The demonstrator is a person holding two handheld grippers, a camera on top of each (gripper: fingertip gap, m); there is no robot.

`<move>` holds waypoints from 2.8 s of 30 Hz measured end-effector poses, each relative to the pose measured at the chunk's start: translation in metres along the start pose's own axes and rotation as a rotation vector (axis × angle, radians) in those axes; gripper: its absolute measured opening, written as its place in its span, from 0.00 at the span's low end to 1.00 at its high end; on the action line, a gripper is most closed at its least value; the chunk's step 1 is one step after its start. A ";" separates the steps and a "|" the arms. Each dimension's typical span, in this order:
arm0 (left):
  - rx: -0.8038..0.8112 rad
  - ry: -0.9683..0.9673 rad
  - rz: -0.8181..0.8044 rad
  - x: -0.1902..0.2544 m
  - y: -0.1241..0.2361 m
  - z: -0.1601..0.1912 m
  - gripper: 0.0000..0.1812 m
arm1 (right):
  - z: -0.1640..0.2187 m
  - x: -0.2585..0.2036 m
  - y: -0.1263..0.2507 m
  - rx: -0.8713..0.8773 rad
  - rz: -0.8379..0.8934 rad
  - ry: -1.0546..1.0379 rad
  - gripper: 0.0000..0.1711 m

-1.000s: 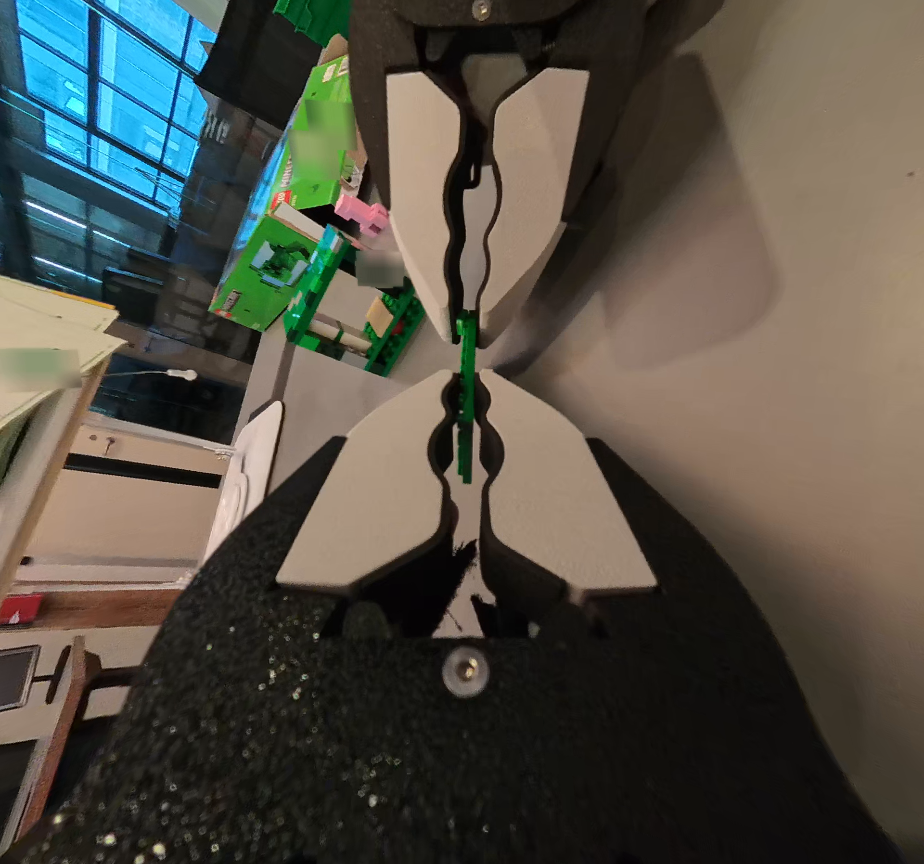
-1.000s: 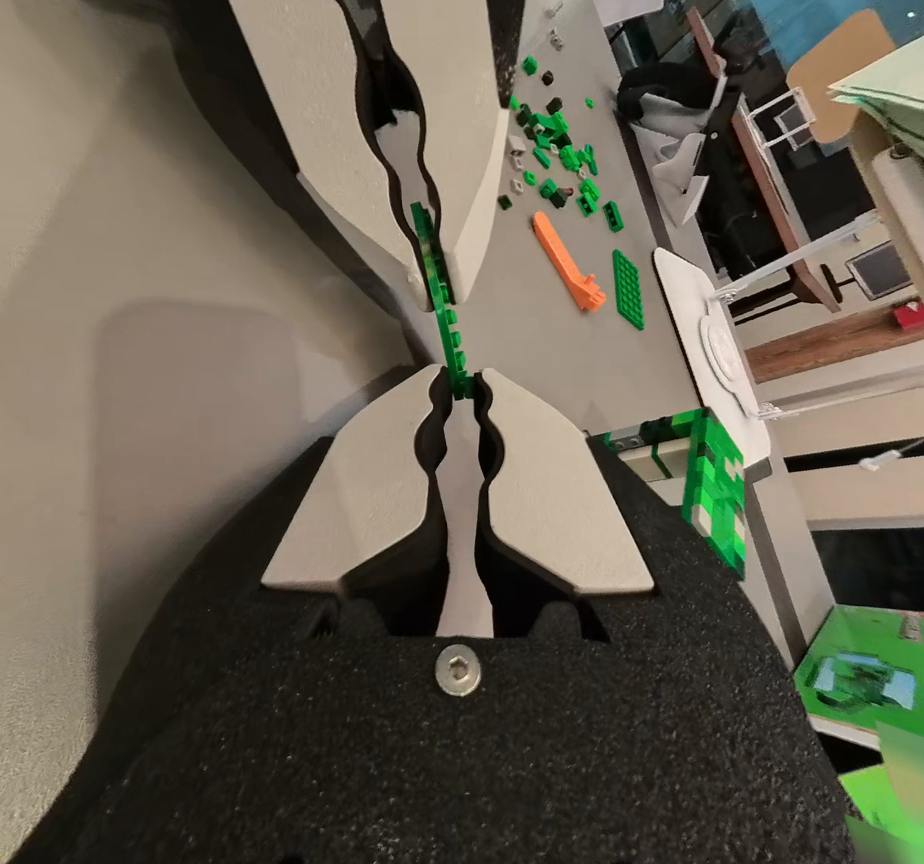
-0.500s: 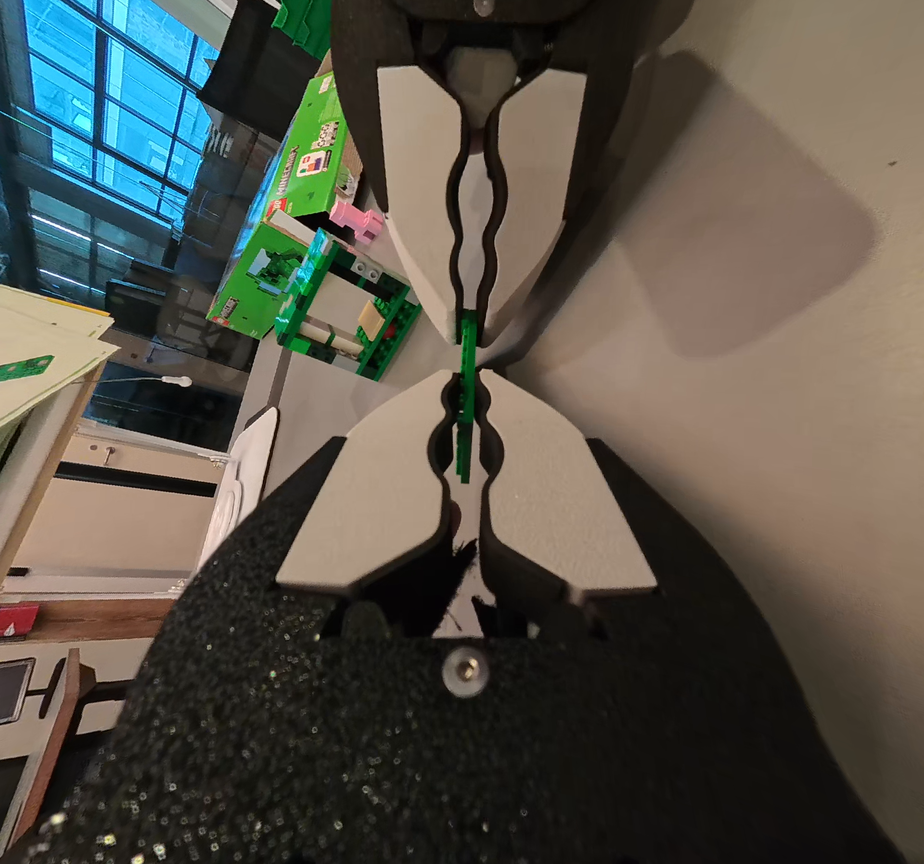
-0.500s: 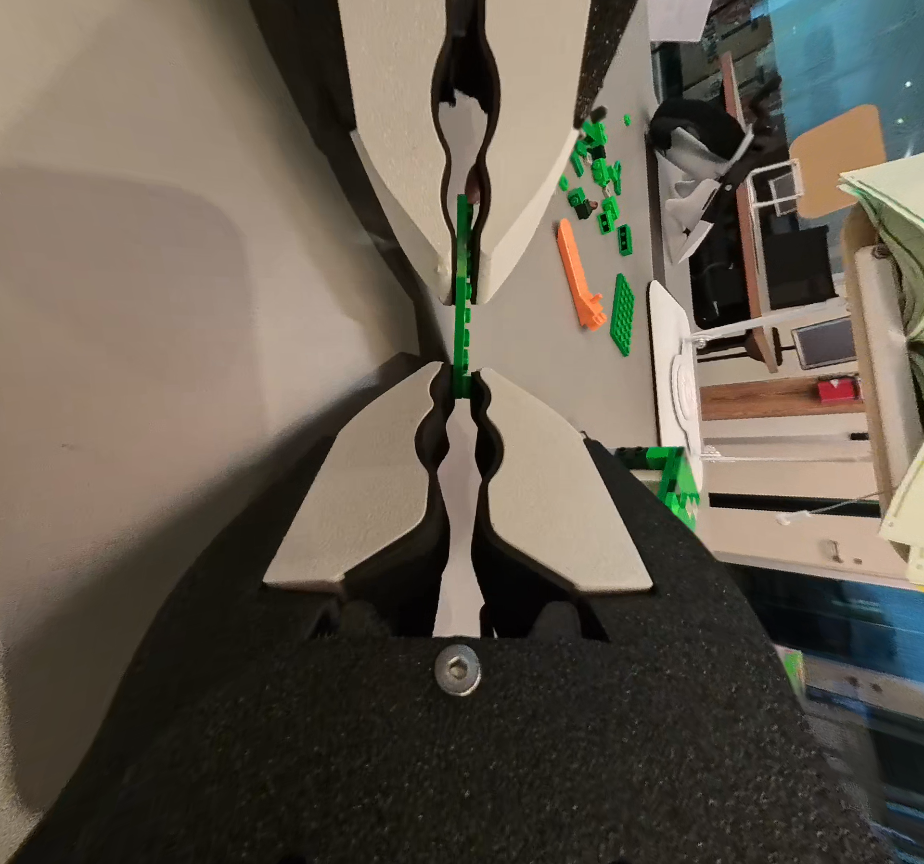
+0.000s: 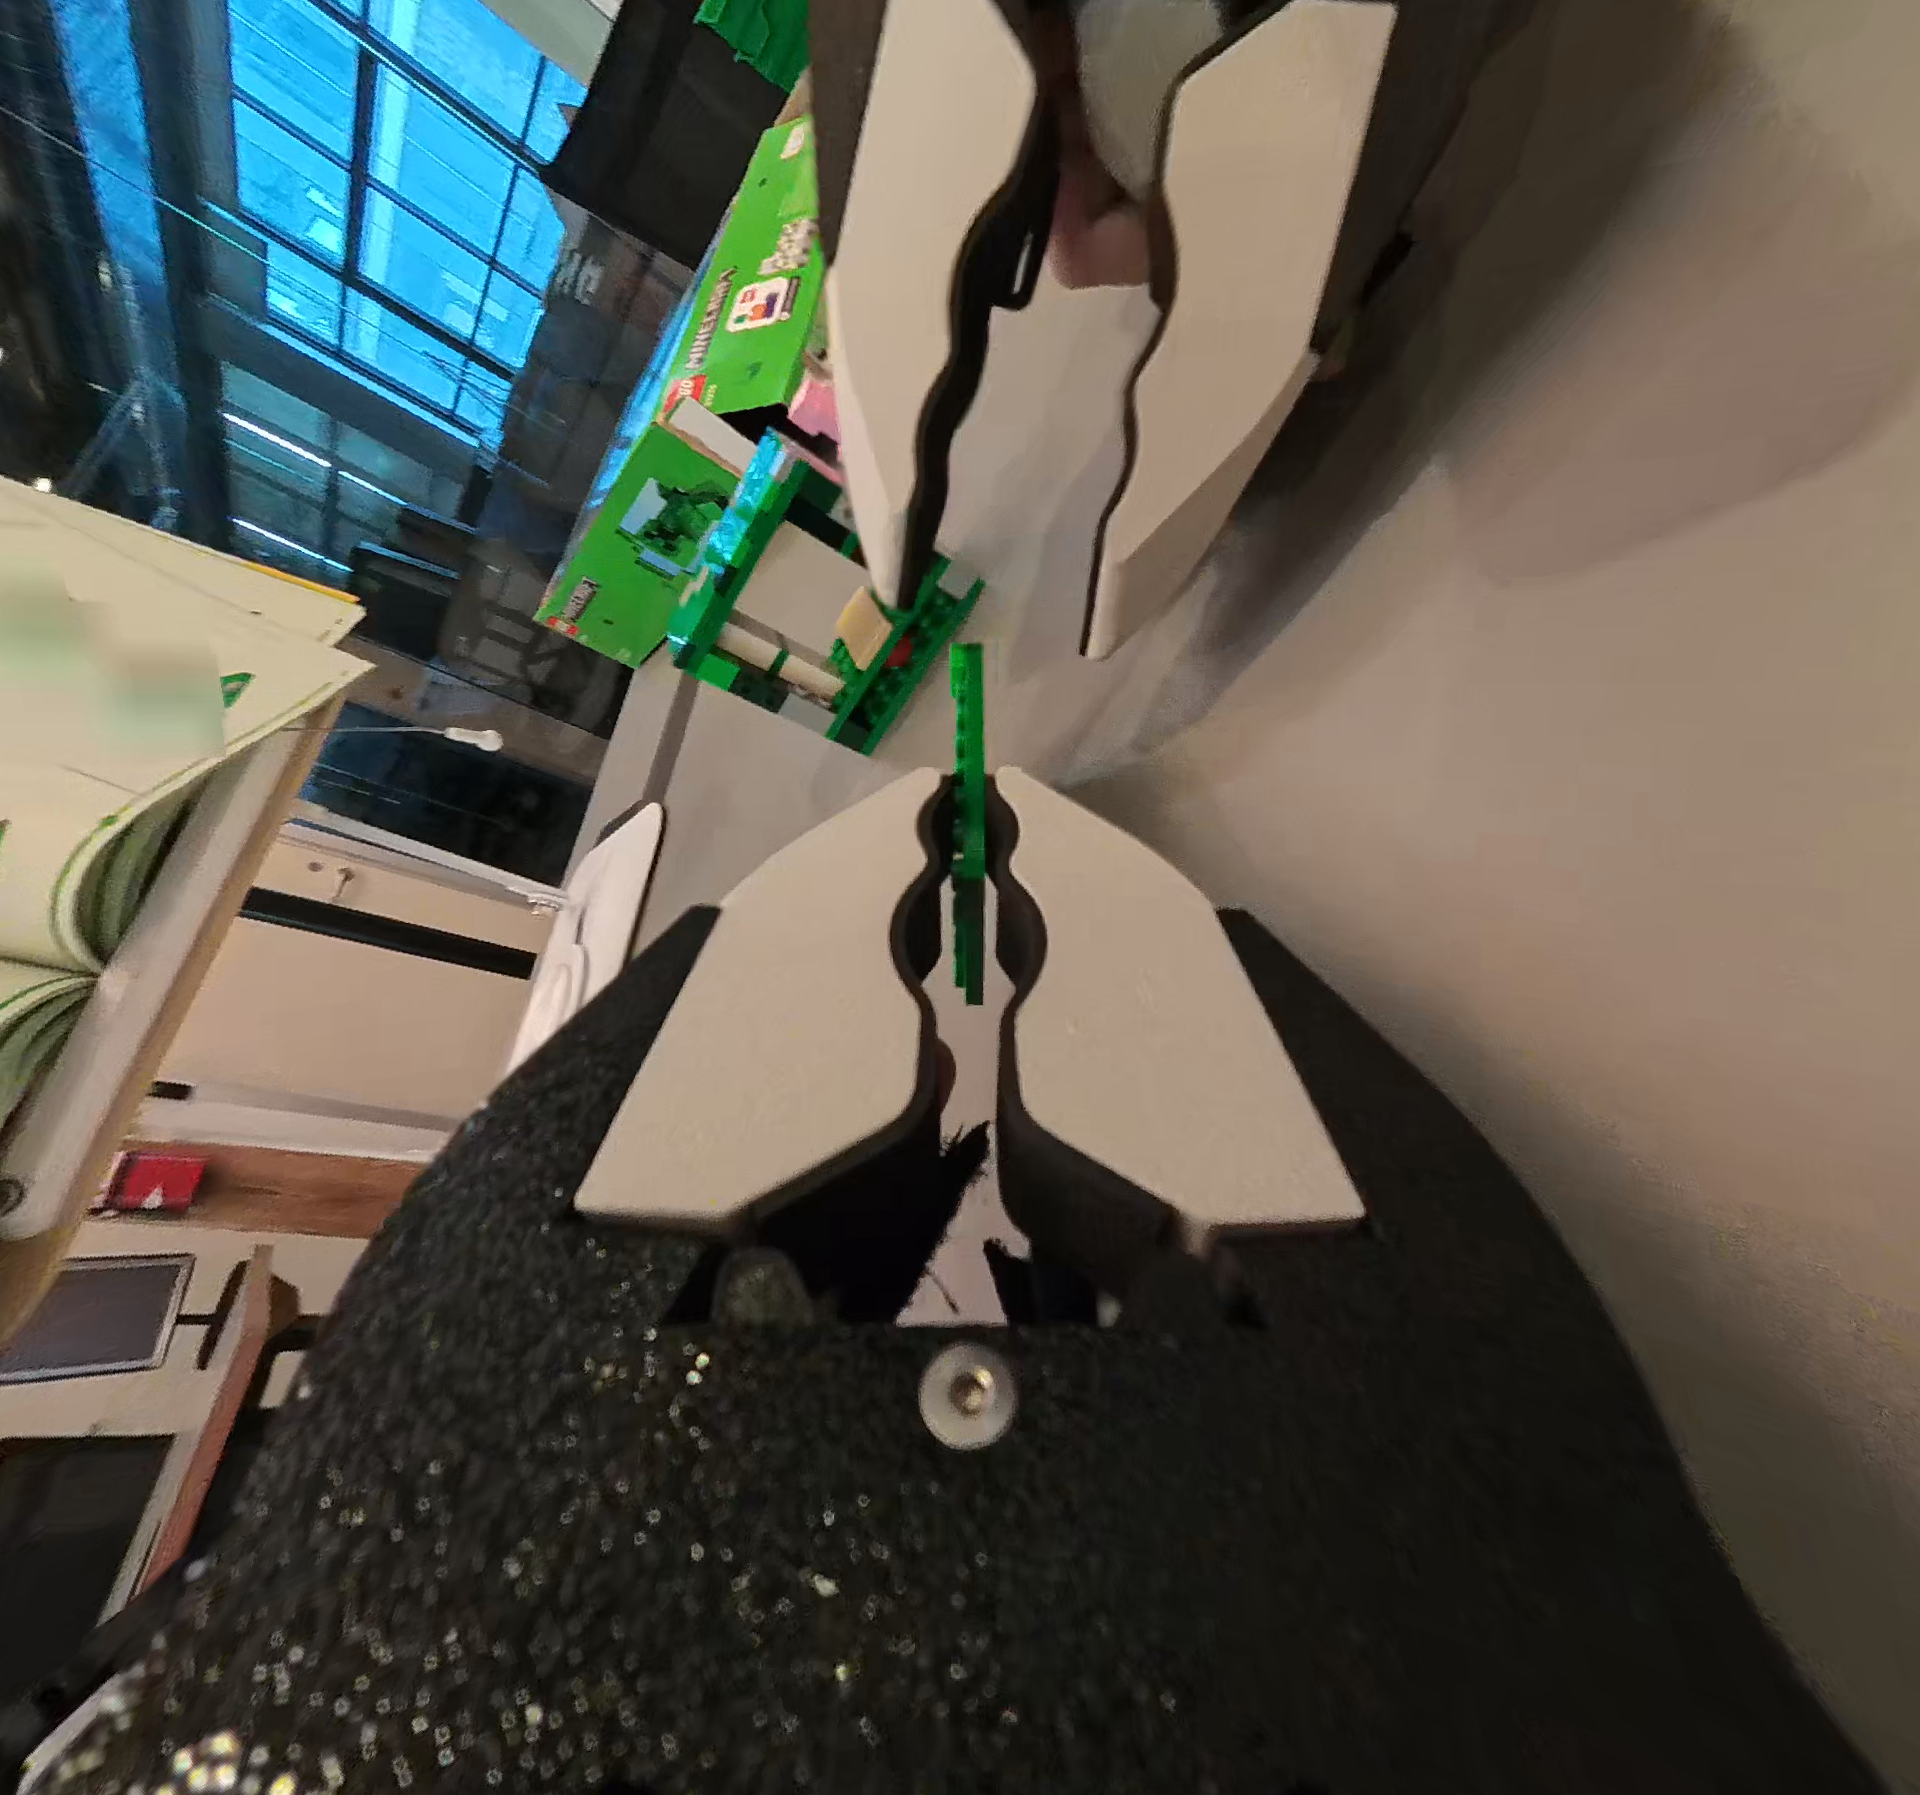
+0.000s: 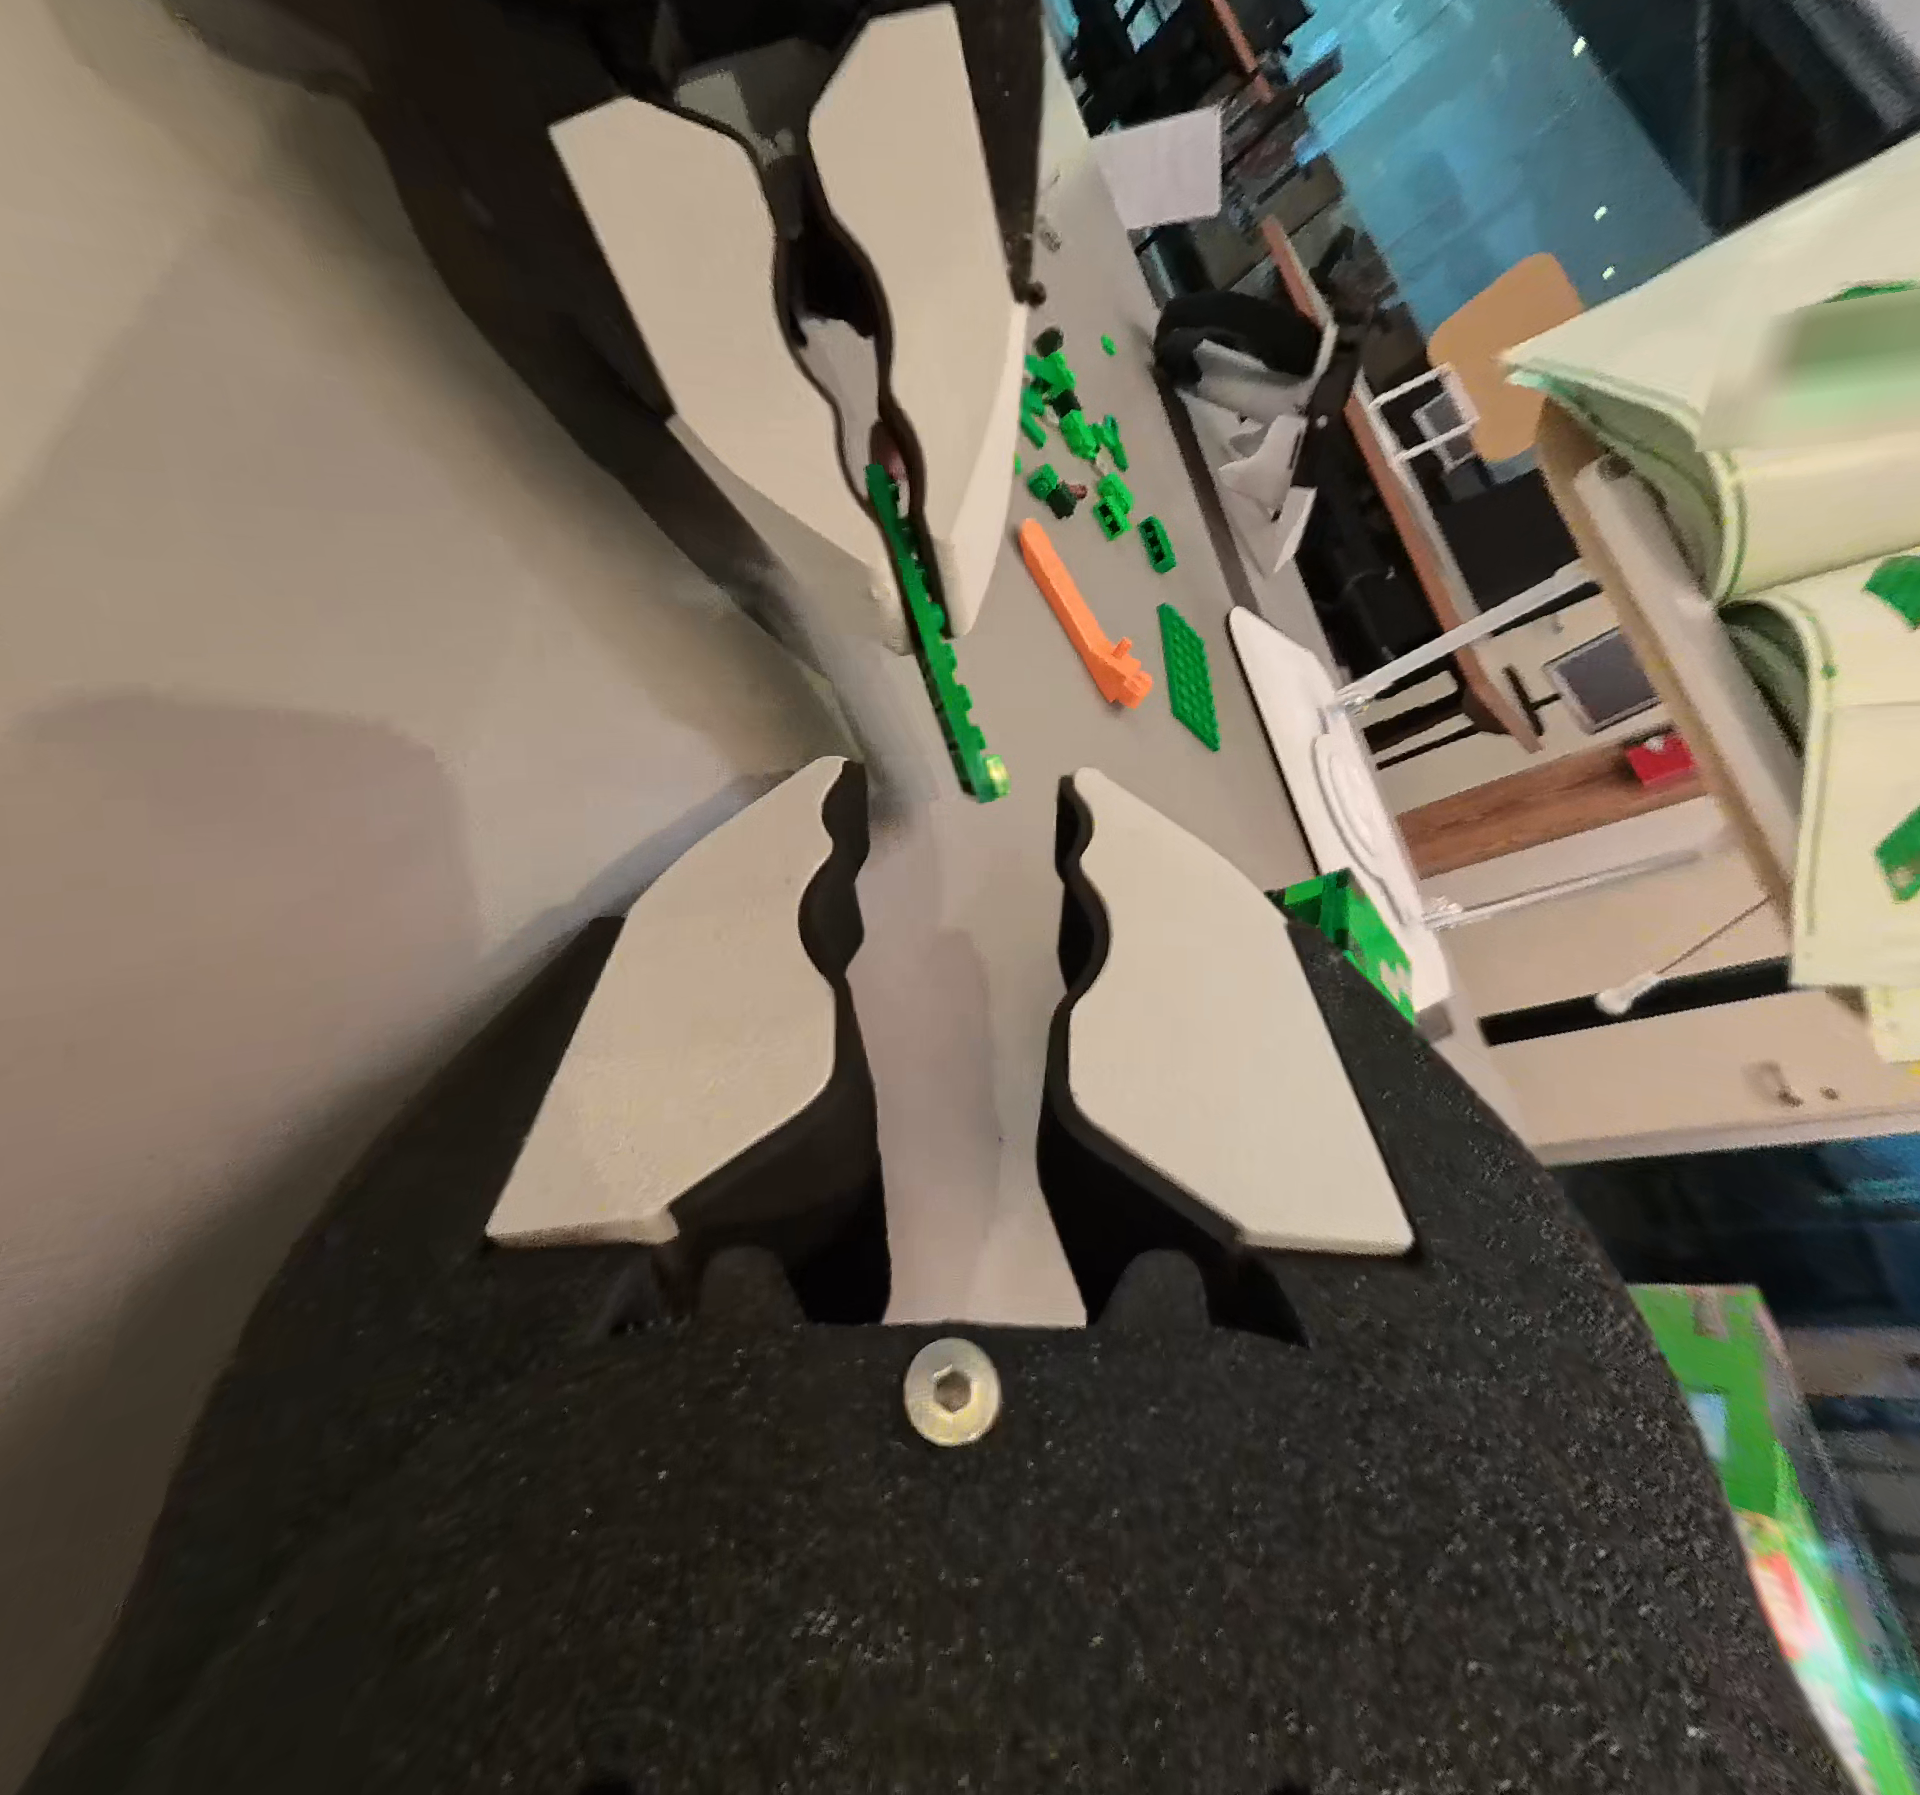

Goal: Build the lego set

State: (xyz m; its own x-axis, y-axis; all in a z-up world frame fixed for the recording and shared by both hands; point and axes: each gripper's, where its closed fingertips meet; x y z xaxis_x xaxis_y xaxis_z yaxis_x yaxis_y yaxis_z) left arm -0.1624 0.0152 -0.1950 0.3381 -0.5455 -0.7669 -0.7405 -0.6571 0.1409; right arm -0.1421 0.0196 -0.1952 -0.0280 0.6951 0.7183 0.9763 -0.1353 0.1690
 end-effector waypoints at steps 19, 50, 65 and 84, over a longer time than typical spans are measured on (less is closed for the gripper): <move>0.403 0.225 0.153 0.005 0.022 -0.054 0.02 | -0.065 -0.008 0.018 0.437 -0.166 -0.254 0.15; 0.252 0.083 -0.333 -0.051 0.038 -0.038 0.02 | -0.054 0.055 0.045 0.462 0.308 -0.352 0.25; 0.288 0.024 -0.278 -0.042 0.036 -0.045 0.02 | -0.043 0.059 0.037 0.367 0.356 -0.282 0.22; -0.013 -0.555 -0.207 -0.052 0.057 -0.063 0.02 | -0.077 0.019 0.001 0.238 0.268 0.135 0.32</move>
State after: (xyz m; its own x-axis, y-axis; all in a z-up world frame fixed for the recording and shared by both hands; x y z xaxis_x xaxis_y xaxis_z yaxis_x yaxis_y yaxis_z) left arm -0.1854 -0.0265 -0.1080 0.1179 -0.0537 -0.9916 -0.6827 -0.7295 -0.0417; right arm -0.1581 -0.0219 -0.1291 0.2227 0.5560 0.8008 0.9749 -0.1209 -0.1872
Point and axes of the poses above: each gripper's, where its closed fingertips meet, y back along the fingers, z out of its underside, x = y × z across the jaws, and after that the axes turned 12 degrees about x, right-handed
